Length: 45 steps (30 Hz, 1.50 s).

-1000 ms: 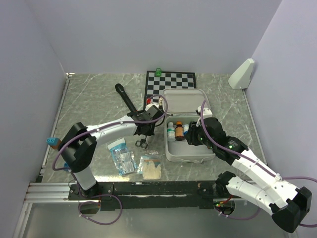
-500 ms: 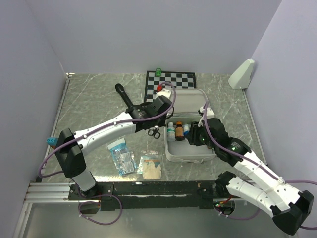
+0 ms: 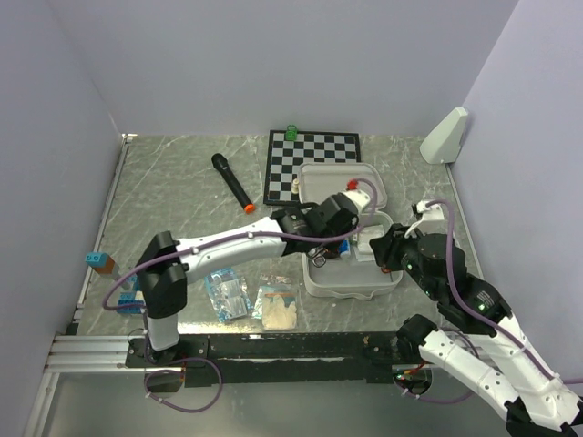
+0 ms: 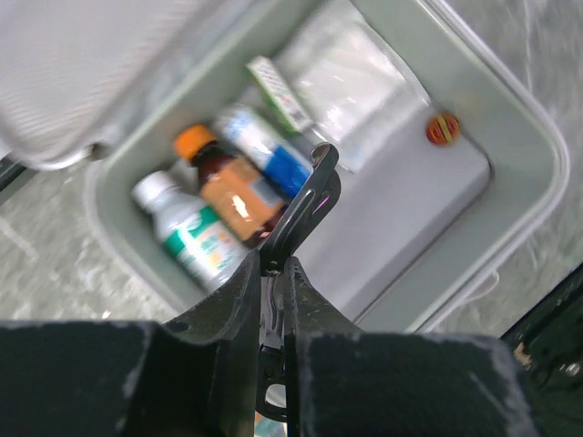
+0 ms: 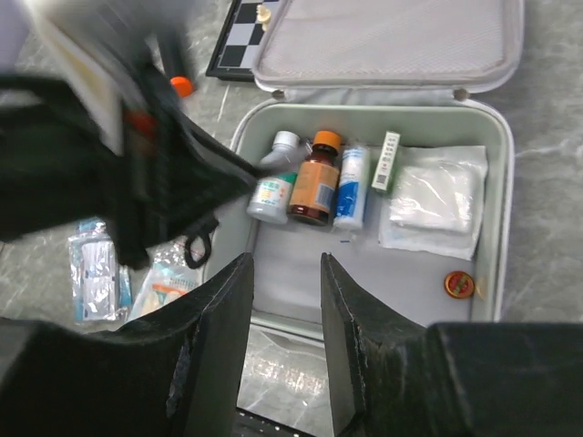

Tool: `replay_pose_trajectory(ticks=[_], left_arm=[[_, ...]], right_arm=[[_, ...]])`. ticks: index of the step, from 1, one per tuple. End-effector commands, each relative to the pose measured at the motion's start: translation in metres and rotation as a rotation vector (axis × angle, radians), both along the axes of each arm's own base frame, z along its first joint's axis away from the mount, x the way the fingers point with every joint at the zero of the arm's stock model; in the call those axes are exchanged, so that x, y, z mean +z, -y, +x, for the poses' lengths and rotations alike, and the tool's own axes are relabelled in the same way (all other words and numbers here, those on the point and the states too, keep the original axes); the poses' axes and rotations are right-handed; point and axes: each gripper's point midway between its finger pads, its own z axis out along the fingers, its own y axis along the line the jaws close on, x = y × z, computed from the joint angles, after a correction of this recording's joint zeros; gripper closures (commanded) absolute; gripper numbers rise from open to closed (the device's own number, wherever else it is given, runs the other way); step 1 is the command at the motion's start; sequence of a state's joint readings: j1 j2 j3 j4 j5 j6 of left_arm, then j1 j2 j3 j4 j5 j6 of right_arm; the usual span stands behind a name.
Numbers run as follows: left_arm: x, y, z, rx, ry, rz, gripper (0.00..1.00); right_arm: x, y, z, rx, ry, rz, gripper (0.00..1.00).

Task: Organize the medicine kit
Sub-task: Place the scissors in the medicine box.

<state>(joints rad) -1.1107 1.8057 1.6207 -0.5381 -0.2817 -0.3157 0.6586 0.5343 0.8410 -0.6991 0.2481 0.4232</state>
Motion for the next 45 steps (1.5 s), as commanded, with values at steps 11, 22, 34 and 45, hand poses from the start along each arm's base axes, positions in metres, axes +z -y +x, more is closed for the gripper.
replay_pose_trajectory(ticks=[11,22,34,45], left_arm=[[-0.037,0.066,-0.014,-0.390,0.174,0.065,0.99],[-0.010,0.057,-0.003,-0.301,0.258,0.021,0.21],[0.033,-0.133,-0.012,0.512,0.144,-0.137,0.07],[-0.036,-0.219,-0.064,0.791,-0.122,-0.494,0.07]], right_arm=[[0.021,0.028,-0.016,-0.069,0.042,0.001,0.57],[0.022,0.031,-0.016,-0.076,0.055,-0.003,0.56],[-0.014,0.004,-0.004,-0.010,-0.011,-0.005,0.57],[-0.067,-0.028,0.009,0.084,-0.151,-0.064,0.58]])
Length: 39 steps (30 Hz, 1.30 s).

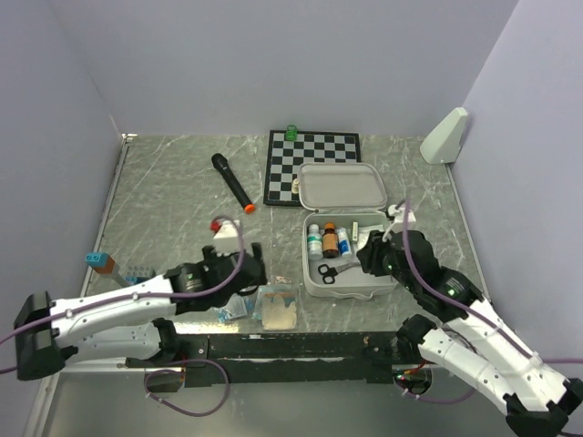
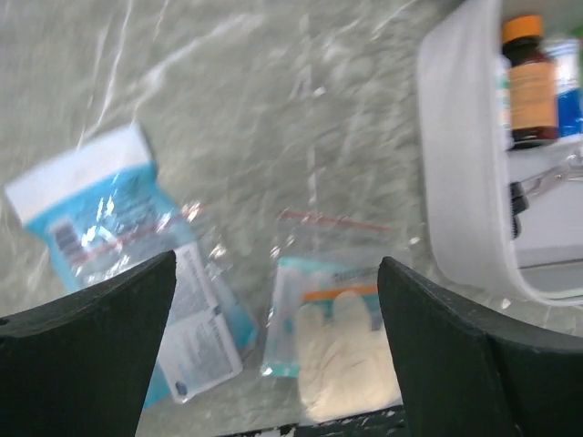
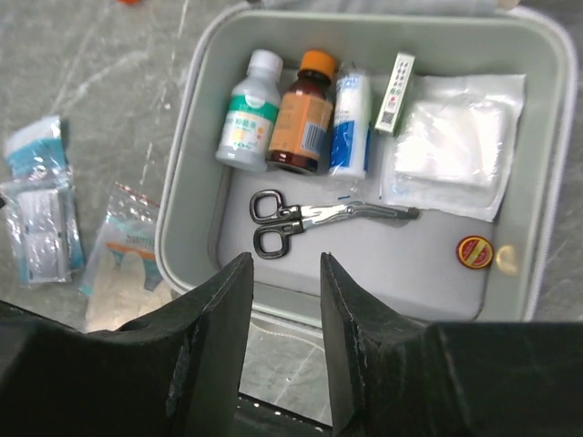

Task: Organize the medicine kit
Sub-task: Place the scissors in the medicine box, then pick up the medical item at the center of the board.

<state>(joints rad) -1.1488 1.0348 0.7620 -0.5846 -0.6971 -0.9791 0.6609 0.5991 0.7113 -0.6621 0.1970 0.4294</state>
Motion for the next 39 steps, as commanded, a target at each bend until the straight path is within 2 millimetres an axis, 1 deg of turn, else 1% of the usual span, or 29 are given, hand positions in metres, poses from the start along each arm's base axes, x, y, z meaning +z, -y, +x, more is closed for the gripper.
replay_pose_trajectory(ticks=[1,3,4,6,8,9,10,12,15,18,22,26,29,30,31,32,33,34,36,39], left_arm=[[0.009,-0.014,-0.002,0.164,-0.016,-0.294,0.10],[-0.002,-0.034,-0.004,0.244,-0.054,-0.296,0.13],[-0.015,-0.048,-0.005,0.290,-0.092,-0.270,0.12],[-0.028,-0.059,-0.005,0.323,-0.147,-0.246,0.07],[-0.039,-0.061,-0.003,0.332,-0.189,-0.231,0.02],[-0.045,-0.059,-0.002,0.327,-0.204,-0.230,0.02],[-0.056,-0.061,-0.001,0.345,-0.238,-0.213,0.03],[-0.071,-0.062,-0.002,0.366,-0.300,-0.195,0.05],[-0.088,-0.066,-0.007,0.409,-0.357,-0.170,0.09],[-0.098,-0.071,-0.012,0.441,-0.383,-0.176,0.16],[-0.106,-0.074,-0.017,0.447,-0.408,-0.196,0.23],[-0.111,-0.074,-0.019,0.433,-0.418,-0.203,0.35],[-0.112,-0.068,-0.018,0.409,-0.421,-0.220,0.49],[-0.110,-0.067,-0.017,0.406,-0.415,-0.230,0.56],[-0.108,-0.065,-0.016,0.396,-0.409,-0.241,0.63],[-0.106,-0.064,-0.015,0.390,-0.405,-0.245,0.68],[-0.104,-0.064,-0.014,0.386,-0.395,-0.252,0.72],[-0.101,-0.063,-0.013,0.379,-0.387,-0.257,0.74],[-0.095,-0.061,-0.010,0.367,-0.369,-0.267,0.85],[-0.085,-0.058,-0.007,0.345,-0.349,-0.274,0.94]], right_arm=[[-0.008,-0.017,0.009,0.040,-0.025,0.002,0.58],[-0.010,-0.019,0.008,0.048,-0.043,0.005,0.58],[-0.010,-0.021,0.008,0.052,-0.046,0.012,0.59],[-0.008,-0.025,0.008,0.060,-0.040,0.035,0.59],[-0.007,-0.027,0.009,0.058,-0.036,0.049,0.58],[-0.009,-0.028,0.009,0.060,-0.042,0.051,0.58],[-0.011,-0.029,0.009,0.059,-0.050,0.052,0.58],[-0.016,-0.029,0.008,0.057,-0.070,0.047,0.59],[-0.018,-0.029,0.007,0.058,-0.081,0.047,0.59],[-0.019,-0.028,0.006,0.056,-0.076,0.045,0.59],[-0.020,-0.027,0.007,0.055,-0.076,0.039,0.59],[-0.022,-0.029,0.007,0.061,-0.076,0.044,0.59],[-0.023,-0.029,0.007,0.061,-0.079,0.040,0.59],[-0.024,-0.028,0.006,0.060,-0.079,0.038,0.59],[-0.024,-0.028,0.006,0.058,-0.080,0.037,0.59],[-0.024,-0.027,0.006,0.056,-0.079,0.035,0.59],[-0.024,-0.027,0.006,0.054,-0.078,0.035,0.59],[-0.024,-0.026,0.006,0.053,-0.078,0.034,0.59],[-0.025,-0.026,0.006,0.054,-0.076,0.034,0.59],[-0.024,-0.027,0.007,0.054,-0.077,0.033,0.59]])
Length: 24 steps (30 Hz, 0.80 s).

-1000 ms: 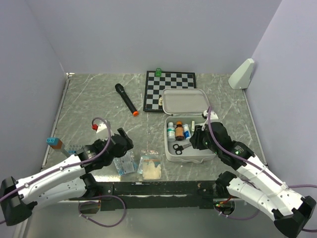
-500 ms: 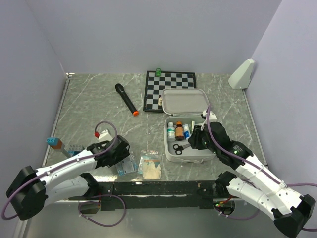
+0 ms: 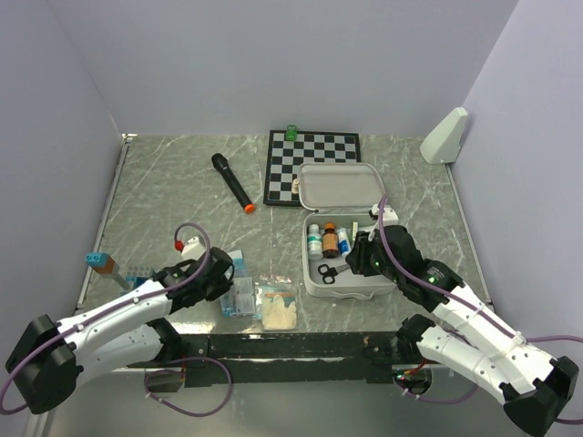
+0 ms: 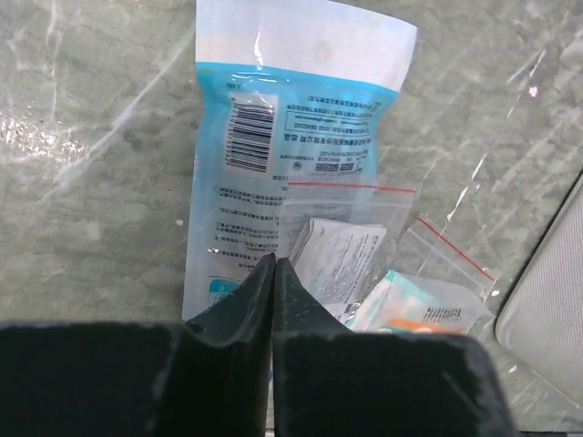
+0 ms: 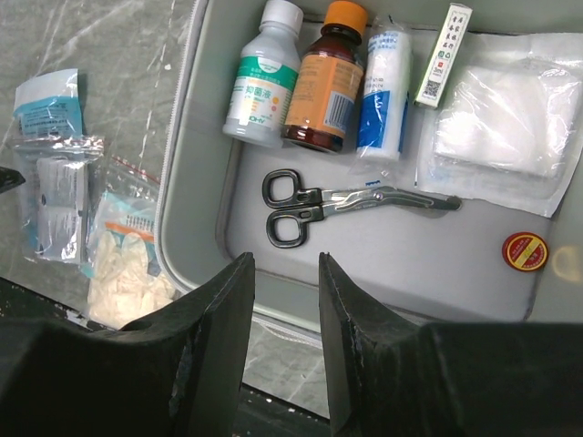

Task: Organize the medicine kit
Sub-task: Pick up the medical item at the center of the board.

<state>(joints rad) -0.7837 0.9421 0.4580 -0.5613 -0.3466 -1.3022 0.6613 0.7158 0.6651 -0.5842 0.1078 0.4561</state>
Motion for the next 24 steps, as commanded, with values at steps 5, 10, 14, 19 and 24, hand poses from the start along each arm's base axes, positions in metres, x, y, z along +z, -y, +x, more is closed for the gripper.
replay_pose_trajectory(ticks=[5,10,14,19,24], left_arm=[[0.031,0.014,0.013,-0.060,0.074,-0.042,0.99],[0.038,0.019,0.015,-0.099,0.102,-0.054,0.94],[0.029,0.017,0.010,-0.110,0.085,-0.049,0.63],[0.019,-0.008,0.010,-0.003,0.080,-0.005,0.49],[0.024,-0.032,0.026,0.128,0.135,-0.047,0.34]], right_arm=[[0.010,-0.005,0.006,-0.004,0.034,0.030,0.59],[0.013,-0.005,0.007,-0.005,0.039,0.028,0.59],[0.011,-0.004,0.006,-0.006,0.037,0.025,0.59],[0.009,-0.004,0.006,-0.007,0.035,0.021,0.59],[0.005,-0.003,0.005,-0.001,0.032,0.016,0.59]])
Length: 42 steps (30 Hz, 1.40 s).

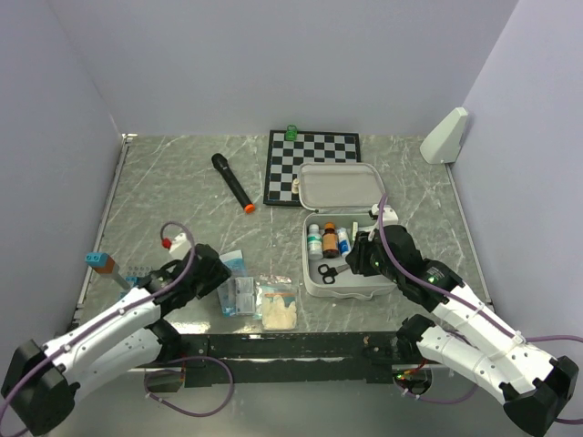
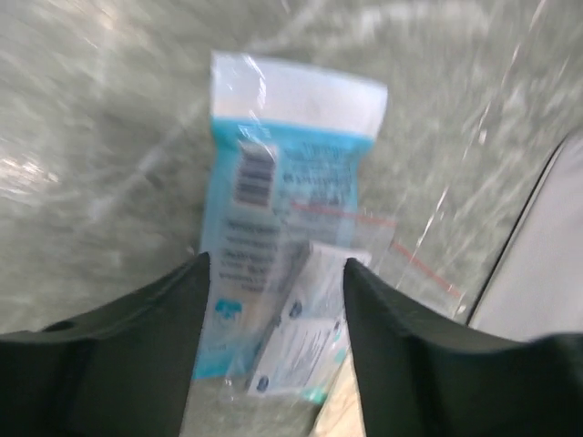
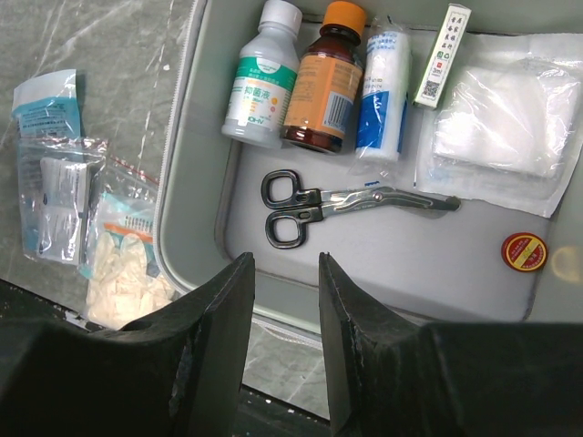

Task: Organize the medicine kit
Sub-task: Pick up the medical item at the center of the board.

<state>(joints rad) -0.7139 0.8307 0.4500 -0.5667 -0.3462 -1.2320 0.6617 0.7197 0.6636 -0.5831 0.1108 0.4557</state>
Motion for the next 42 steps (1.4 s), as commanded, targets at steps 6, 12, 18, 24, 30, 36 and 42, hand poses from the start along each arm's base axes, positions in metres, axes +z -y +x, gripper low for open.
replay_pose_trajectory(ticks=[6,12,18,24,30,36,42], left_arm=[[-0.023,-0.023,0.029,0.080,-0.063,0.031,0.29],[-0.033,-0.008,0.038,0.002,-0.105,0.039,0.32],[-0.041,-0.011,0.037,-0.040,-0.136,0.099,0.62],[-0.032,-0.011,0.041,-0.037,-0.108,0.097,0.99],[0.045,-0.014,0.071,-0.002,0.088,0.094,0.99],[0.131,-0.013,0.101,-0.004,0.269,0.121,0.99],[0.163,-0.007,0.115,-0.108,0.351,0.185,0.99]], right_arm=[[0.005,-0.003,0.004,0.003,0.039,0.023,0.59],[0.008,-0.001,0.003,0.002,0.051,0.024,0.59],[0.007,0.000,0.004,-0.001,0.055,0.020,0.59],[0.006,-0.002,0.006,0.001,0.049,0.019,0.59],[0.013,-0.003,0.007,0.003,0.058,0.022,0.59],[0.022,-0.004,0.008,0.001,0.070,0.028,0.59],[0.033,0.000,0.007,-0.009,0.086,0.035,0.59]])
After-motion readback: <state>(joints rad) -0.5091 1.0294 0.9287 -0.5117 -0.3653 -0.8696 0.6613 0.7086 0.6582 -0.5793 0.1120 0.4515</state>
